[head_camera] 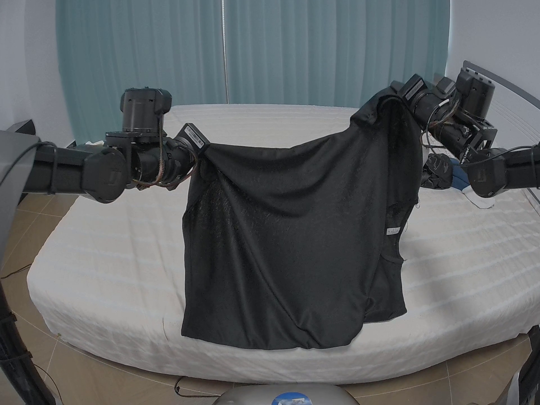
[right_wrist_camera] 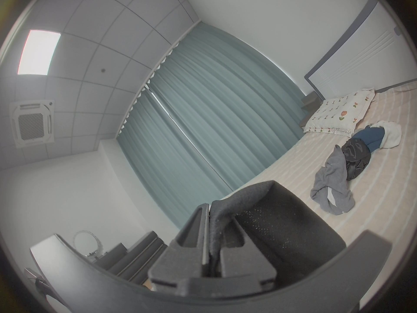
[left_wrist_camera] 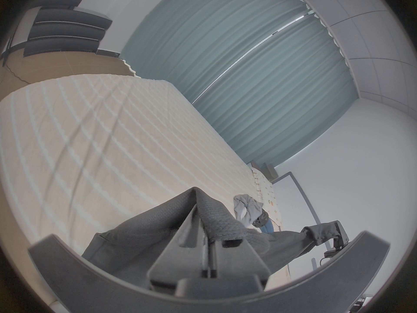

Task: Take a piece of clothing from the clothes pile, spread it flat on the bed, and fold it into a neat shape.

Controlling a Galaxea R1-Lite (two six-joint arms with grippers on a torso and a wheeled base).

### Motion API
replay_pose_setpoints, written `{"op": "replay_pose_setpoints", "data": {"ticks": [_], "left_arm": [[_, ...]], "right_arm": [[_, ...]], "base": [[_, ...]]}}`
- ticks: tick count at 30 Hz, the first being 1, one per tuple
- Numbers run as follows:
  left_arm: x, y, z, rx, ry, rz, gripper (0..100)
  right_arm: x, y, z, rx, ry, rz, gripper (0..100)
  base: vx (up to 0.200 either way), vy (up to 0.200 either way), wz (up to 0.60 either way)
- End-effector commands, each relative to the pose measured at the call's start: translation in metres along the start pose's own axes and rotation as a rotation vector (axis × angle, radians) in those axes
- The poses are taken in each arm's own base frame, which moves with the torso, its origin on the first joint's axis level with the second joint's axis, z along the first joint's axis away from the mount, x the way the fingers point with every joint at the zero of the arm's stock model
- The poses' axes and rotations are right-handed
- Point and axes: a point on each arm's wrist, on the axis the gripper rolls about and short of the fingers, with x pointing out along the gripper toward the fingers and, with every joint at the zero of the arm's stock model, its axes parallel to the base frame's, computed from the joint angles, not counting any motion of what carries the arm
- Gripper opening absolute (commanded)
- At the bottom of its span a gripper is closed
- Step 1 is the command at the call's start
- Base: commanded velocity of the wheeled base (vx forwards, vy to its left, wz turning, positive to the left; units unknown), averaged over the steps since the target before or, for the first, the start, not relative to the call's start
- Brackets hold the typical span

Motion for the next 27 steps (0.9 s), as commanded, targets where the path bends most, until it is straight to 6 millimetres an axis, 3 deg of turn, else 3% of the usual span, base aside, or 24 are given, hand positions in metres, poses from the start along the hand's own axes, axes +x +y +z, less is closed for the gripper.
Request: {"op": "replay_pose_setpoints", "data": {"ticks": [1,7,11,27], "left_arm": [[0.053,0.027,-0.02,0.001,0.047,0.066,0],[0.081,0.047,-0.033,-0.001,0.071,0.108,0],[0.089,0.057,-0.041,-0.004,0.089,0.132,0],[0.112,0.078,-0.059,-0.007,0.121,0.172,0]], "right_arm": [[0.022,-0.046,-0.05,-0.042,0.092,-0.087,0],[0.032,-0.076,-0.091,-0.044,0.129,-0.129,0],[0.035,-0.095,-0.112,-0.049,0.135,-0.179,0],[0.036,-0.13,-0.155,-0.05,0.209,-0.238,0]], "base": [[0.2,0.0,0.0],[0.0,0.0,0.0],[0.0,0.0,0.0],[0.0,0.0,0.0]]}}
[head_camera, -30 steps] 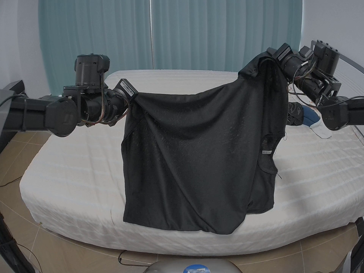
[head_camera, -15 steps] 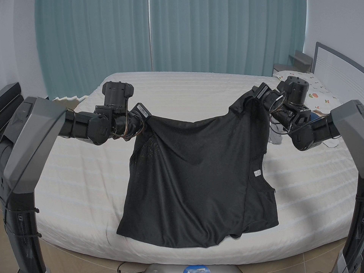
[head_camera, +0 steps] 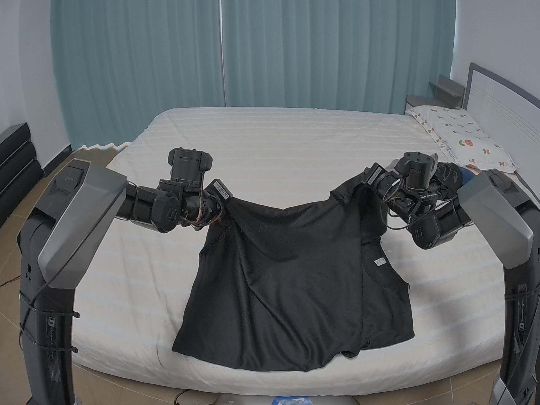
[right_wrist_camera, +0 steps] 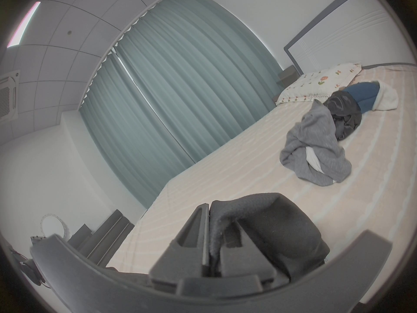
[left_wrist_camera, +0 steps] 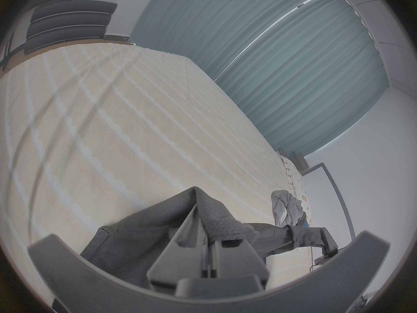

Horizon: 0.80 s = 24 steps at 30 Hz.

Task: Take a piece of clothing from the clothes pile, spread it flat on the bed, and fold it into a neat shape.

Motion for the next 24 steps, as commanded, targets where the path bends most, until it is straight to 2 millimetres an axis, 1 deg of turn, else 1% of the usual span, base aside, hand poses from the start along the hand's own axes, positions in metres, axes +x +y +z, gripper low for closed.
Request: {"op": "replay_pose_setpoints", "data": {"ticks": [1,2,3,5,6,9,11,12,13,14,16,18,21,23,24], "left_arm": [[0.013,0.008,-0.007,-0.005,0.012,0.019,0],[0.016,0.008,-0.008,-0.012,0.013,0.021,0],[0.018,0.009,-0.008,-0.016,0.01,0.021,100],[0.022,0.01,-0.01,-0.027,0.013,0.026,100],[0.026,0.012,-0.01,-0.035,0.015,0.031,100],[0.032,0.017,-0.014,-0.04,0.021,0.046,100],[0.032,0.02,-0.015,-0.041,0.025,0.054,100],[0.032,0.023,-0.013,-0.043,0.027,0.064,100],[0.032,0.023,-0.013,-0.043,0.027,0.064,100],[0.029,0.03,-0.002,-0.056,0.017,0.09,100],[0.028,0.036,0.01,-0.072,-0.002,0.109,100],[0.024,0.044,0.03,-0.104,-0.056,0.118,100],[0.023,0.048,0.052,-0.186,-0.132,0.111,100],[0.023,0.051,0.061,-0.233,-0.152,0.111,100],[0.022,0.054,0.062,-0.239,-0.144,0.115,100]], "right_arm": [[0.006,-0.013,-0.019,-0.003,0.041,-0.027,0],[0.006,-0.015,-0.022,-0.003,0.044,-0.029,0],[0.007,-0.017,-0.024,-0.004,0.05,-0.035,0],[0.008,-0.023,-0.028,-0.004,0.059,-0.046,0],[0.009,-0.028,-0.034,-0.007,0.074,-0.057,100],[0.011,-0.038,-0.046,-0.008,0.108,-0.08,100],[0.01,-0.041,-0.045,-0.005,0.116,-0.09,100],[0.009,-0.047,-0.042,-0.004,0.119,-0.109,100],[0.009,-0.047,-0.042,-0.004,0.119,-0.109,100],[0.011,-0.055,-0.033,0.003,0.105,-0.135,100],[0.012,-0.06,-0.02,0.013,0.071,-0.145,100],[0.016,-0.062,-0.002,0.047,0.007,-0.147,100],[0.022,-0.063,0.018,0.136,-0.088,-0.169,100],[0.022,-0.067,0.019,0.156,-0.087,-0.182,100],[0.021,-0.069,0.016,0.154,-0.074,-0.193,100]], "base": [[0.0,0.0,0.0],[0.0,0.0,0.0],[0.0,0.0,0.0],[0.0,0.0,0.0],[0.0,0.0,0.0],[0.0,0.0,0.0],[0.0,0.0,0.0],[0.0,0.0,0.0],[0.0,0.0,0.0],[0.0,0.0,0.0],[0.0,0.0,0.0],[0.0,0.0,0.0],[0.0,0.0,0.0],[0.0,0.0,0.0],[0.0,0.0,0.0]]}}
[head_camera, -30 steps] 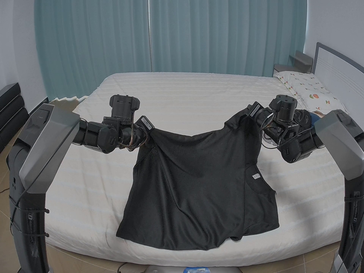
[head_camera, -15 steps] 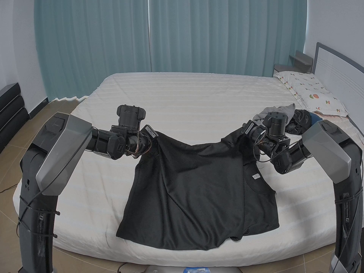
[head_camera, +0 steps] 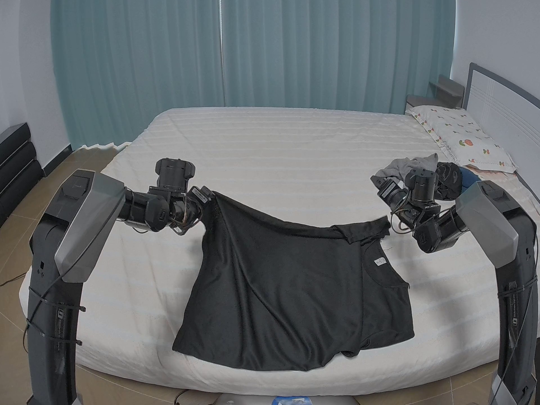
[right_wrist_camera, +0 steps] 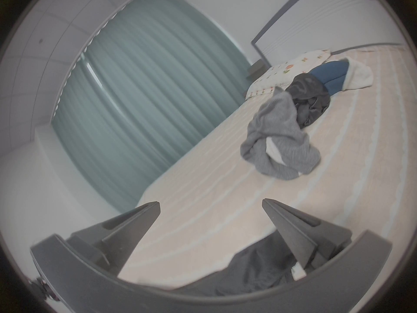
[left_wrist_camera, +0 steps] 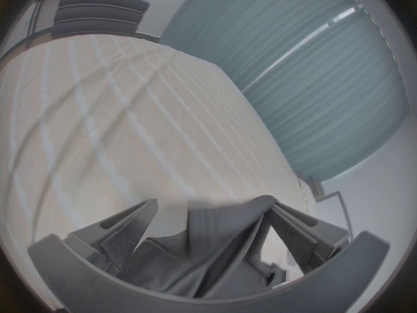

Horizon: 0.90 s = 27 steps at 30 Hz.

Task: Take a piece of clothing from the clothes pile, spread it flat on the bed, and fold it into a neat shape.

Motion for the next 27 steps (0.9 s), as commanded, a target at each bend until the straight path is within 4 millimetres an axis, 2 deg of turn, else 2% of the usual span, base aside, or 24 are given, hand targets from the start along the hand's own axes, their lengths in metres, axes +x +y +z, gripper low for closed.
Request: {"op": "replay_pose_setpoints", "data": {"ticks": [1,9,12,13,14,21,24,27], "left_arm": [[0.0,0.007,0.025,-0.058,-0.042,0.007,100],[-0.005,0.017,0.019,-0.043,0.072,0.076,100],[-0.021,0.018,0.018,-0.048,0.14,0.054,100],[-0.021,0.018,0.018,-0.048,0.14,0.054,100],[-0.03,0.021,0.015,-0.049,0.177,0.048,100],[-0.065,0.034,0.005,-0.049,0.204,0.044,100],[-0.075,0.042,-0.003,-0.05,0.218,0.055,100],[-0.079,0.057,-0.02,-0.041,0.248,0.073,100]], "right_arm": [[0.002,-0.008,0.012,0.022,-0.022,-0.033,100],[-0.009,-0.021,-0.006,0.019,0.103,-0.046,100],[-0.017,-0.024,-0.007,0.025,0.154,-0.041,100],[-0.017,-0.024,-0.007,0.025,0.154,-0.041,100],[-0.022,-0.027,-0.01,0.028,0.194,-0.034,100],[-0.036,-0.035,-0.025,0.04,0.277,-0.061,100],[-0.042,-0.038,-0.031,0.043,0.311,-0.066,100],[-0.045,-0.035,-0.037,0.043,0.336,-0.06,100]], "base": [[0.0,0.0,0.0],[0.0,0.0,0.0],[0.0,0.0,0.0],[0.0,0.0,0.0],[0.0,0.0,0.0],[0.0,0.0,0.0],[0.0,0.0,0.0],[0.0,0.0,0.0]]}}
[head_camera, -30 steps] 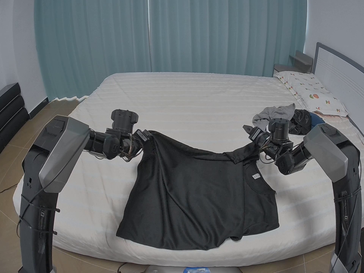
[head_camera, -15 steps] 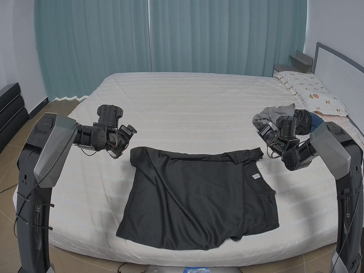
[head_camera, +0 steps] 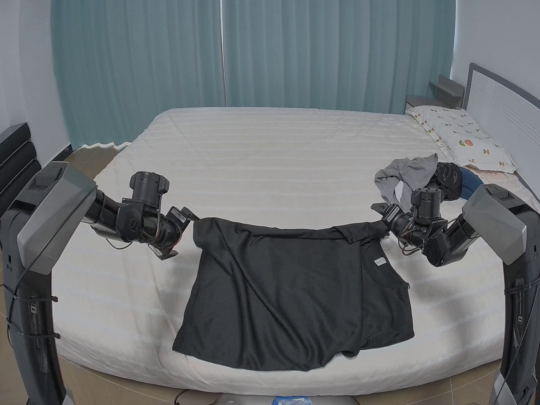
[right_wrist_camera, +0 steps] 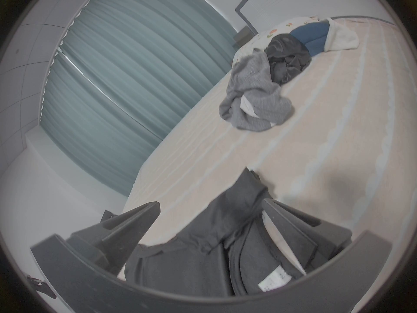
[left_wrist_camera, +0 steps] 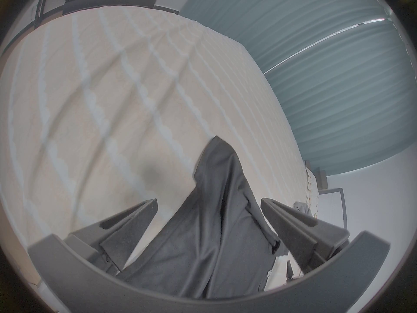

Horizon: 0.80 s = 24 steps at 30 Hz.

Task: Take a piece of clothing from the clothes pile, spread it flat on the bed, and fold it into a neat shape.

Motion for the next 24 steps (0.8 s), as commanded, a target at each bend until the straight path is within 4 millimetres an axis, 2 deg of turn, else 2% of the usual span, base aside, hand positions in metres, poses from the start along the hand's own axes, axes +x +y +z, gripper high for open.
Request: {"op": "replay_pose_setpoints", "data": {"ticks": [1,4,7,9,16,24], "left_arm": [[-0.024,0.009,-0.017,0.01,0.018,-0.016,100],[-0.025,0.021,-0.028,0.011,0.038,0.002,100],[-0.028,0.023,-0.038,0.022,0.074,-0.031,100],[-0.031,0.024,-0.04,0.021,0.095,-0.056,100],[-0.033,0.026,-0.041,0.015,0.112,-0.065,100],[-0.035,0.028,-0.042,-0.007,0.115,-0.058,100]], "right_arm": [[-0.009,0.001,-0.013,0.002,0.056,-0.003,100],[-0.012,0.003,-0.015,0.004,0.065,-0.003,100],[-0.016,0.003,-0.015,0.005,0.07,-0.007,100],[-0.017,0.004,-0.015,0.005,0.07,-0.007,100],[-0.015,0.009,-0.018,0.001,0.076,0.005,100],[-0.013,0.021,-0.035,0.007,0.161,-0.008,100]], "base": [[0.0,0.0,0.0],[0.0,0.0,0.0],[0.0,0.0,0.0],[0.2,0.0,0.0],[0.2,0.0,0.0],[0.0,0.0,0.0]]}}
